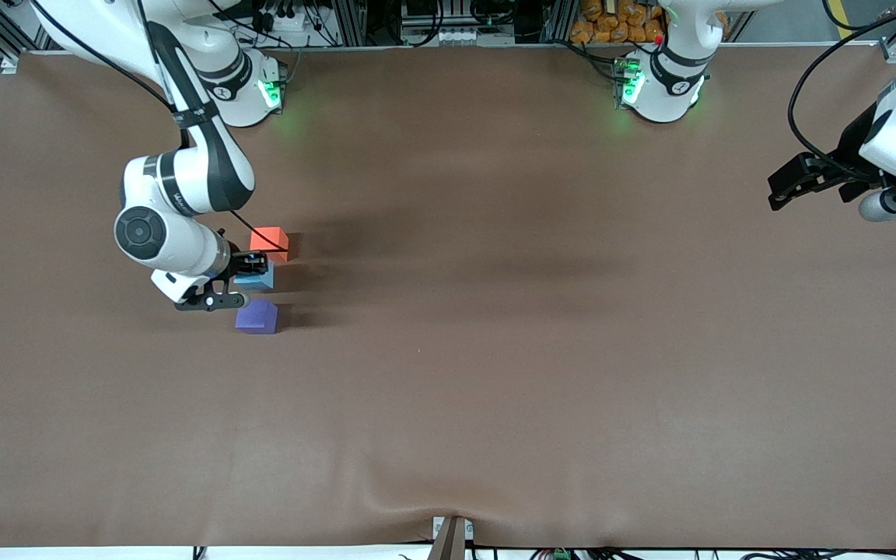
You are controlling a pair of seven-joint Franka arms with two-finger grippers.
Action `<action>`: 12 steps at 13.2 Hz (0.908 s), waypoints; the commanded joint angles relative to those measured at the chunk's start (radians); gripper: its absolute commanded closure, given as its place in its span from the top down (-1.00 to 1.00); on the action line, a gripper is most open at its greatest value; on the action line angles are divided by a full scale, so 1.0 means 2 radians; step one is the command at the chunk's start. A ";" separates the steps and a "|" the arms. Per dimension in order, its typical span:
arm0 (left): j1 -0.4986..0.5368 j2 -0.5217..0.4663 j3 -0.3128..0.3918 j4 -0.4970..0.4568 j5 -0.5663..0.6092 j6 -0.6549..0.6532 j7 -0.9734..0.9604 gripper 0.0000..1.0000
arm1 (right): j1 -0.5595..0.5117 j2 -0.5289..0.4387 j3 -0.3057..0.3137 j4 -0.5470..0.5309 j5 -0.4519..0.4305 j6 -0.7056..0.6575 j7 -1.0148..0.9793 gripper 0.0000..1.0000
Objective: Place blue block between orange and purple blocks
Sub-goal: 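Lower the blue block between the orange and purple blocks with the right gripper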
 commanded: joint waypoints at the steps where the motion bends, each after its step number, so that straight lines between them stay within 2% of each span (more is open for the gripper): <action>1: 0.006 -0.011 -0.005 -0.005 -0.003 -0.004 -0.001 1.00 | -0.003 0.001 0.005 -0.023 0.007 0.034 -0.008 -1.00; 12: 0.004 -0.011 -0.005 -0.005 -0.002 -0.004 -0.002 1.00 | -0.003 0.024 0.005 -0.025 0.026 0.059 -0.008 -1.00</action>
